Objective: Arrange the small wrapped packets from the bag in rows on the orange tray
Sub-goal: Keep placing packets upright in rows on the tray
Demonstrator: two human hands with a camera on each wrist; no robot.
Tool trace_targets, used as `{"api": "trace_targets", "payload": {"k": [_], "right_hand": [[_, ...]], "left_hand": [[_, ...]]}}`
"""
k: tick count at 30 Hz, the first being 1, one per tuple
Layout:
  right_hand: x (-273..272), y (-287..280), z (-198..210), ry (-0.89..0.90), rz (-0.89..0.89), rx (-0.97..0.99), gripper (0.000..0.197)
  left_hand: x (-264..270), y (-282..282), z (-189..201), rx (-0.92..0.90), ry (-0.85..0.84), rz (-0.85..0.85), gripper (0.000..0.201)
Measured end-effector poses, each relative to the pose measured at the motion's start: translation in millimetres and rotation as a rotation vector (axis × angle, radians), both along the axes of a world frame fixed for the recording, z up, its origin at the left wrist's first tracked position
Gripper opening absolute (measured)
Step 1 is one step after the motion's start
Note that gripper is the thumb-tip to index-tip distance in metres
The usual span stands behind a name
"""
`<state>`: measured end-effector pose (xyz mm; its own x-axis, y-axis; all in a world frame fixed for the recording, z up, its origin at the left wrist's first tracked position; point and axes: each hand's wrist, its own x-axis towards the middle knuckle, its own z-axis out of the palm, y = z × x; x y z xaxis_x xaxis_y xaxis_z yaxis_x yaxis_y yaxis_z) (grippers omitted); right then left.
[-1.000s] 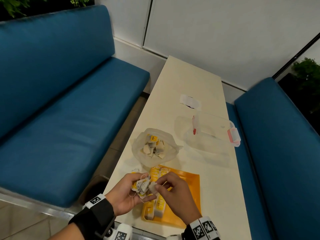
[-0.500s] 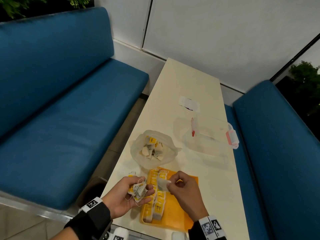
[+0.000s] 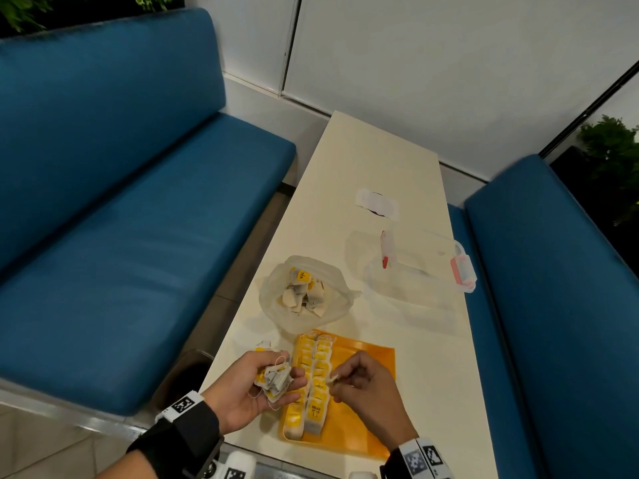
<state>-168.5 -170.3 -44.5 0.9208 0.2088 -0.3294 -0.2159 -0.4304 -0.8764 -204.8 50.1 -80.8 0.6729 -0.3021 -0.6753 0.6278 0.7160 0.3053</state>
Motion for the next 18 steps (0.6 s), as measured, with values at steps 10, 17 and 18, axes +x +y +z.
{"api": "trace_targets", "payload": {"k": [10, 17, 18], "right_hand": [[-4.2, -10.1, -20.5, 0.057, 0.058, -0.268, 0.008], [-6.0, -10.5, -39.6, 0.213, 0.096, -0.219, 0.007], [-5.7, -9.4, -42.0, 0.243, 0.108, -0.216, 0.008]], "left_hand": [[0.1, -3.2, 0.8, 0.052, -0.038, -0.049, 0.02], [1.3, -4.8, 4.6, 0.083, -0.075, -0.089, 0.018], [1.3, -4.6, 4.6, 0.087, -0.08, -0.097, 0.02]]}}
